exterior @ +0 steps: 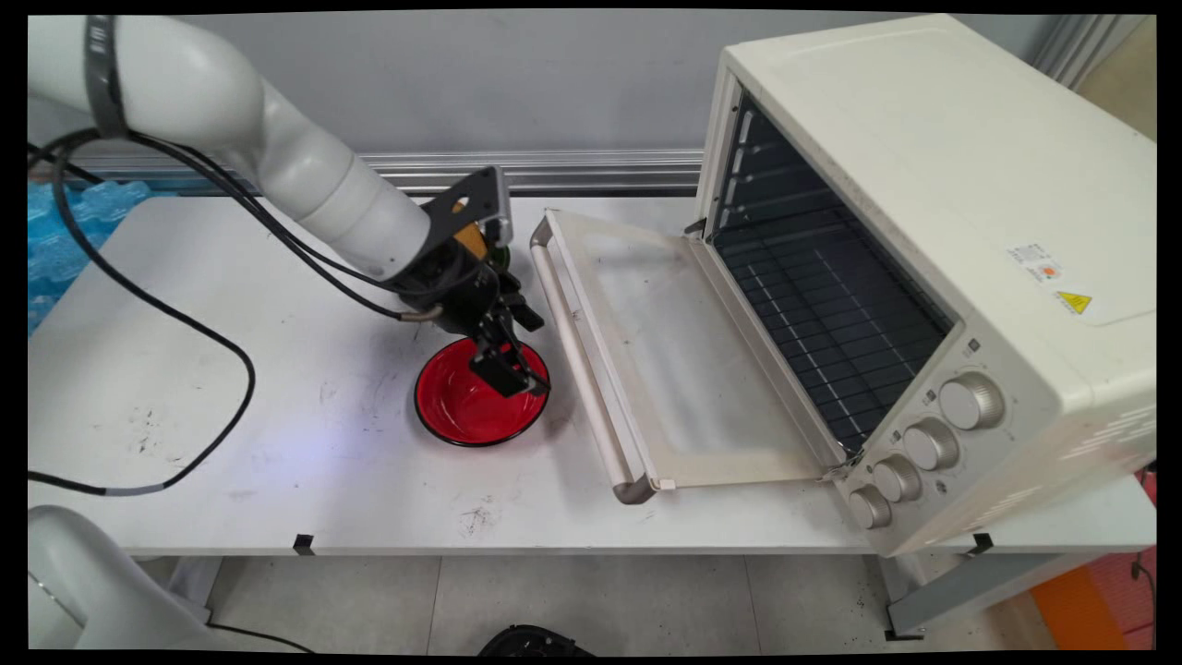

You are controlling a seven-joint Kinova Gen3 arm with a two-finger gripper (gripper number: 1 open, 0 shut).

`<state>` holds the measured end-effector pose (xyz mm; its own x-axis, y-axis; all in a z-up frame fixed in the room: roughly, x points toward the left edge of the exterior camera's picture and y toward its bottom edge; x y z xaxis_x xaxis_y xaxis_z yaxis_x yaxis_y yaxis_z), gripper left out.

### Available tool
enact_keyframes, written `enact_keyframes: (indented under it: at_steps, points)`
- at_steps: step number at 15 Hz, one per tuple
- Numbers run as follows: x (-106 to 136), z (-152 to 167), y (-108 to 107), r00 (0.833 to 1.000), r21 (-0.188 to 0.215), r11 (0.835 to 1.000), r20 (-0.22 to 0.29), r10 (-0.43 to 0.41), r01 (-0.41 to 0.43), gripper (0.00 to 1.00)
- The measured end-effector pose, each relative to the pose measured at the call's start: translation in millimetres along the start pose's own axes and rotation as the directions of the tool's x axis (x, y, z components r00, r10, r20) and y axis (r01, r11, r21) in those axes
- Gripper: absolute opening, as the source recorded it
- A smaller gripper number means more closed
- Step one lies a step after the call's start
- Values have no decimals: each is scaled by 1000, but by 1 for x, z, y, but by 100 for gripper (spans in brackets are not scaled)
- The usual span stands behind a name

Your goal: Close the oven

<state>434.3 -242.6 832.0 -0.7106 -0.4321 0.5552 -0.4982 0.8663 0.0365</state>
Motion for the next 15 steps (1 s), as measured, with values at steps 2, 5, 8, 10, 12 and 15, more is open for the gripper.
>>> enact_keyframes:
  at_steps: [2, 5, 8, 10, 12, 15]
  points:
    - [0, 11, 0, 1000, -4, 1000, 0, 8, -8, 100]
    - [-2, 25, 0, 1000, -9, 1000, -1, 11, -11, 100]
    - [-2, 37, -1, 1000, -9, 1000, -6, 6, -6, 100]
    - [-2, 43, -2, 1000, -7, 1000, -12, 0, 0, 0]
    - [-3, 48, -2, 1000, -4, 1000, -16, -1, 1, 0]
    - [-5, 53, -3, 1000, -1, 1000, -20, -5, 5, 0]
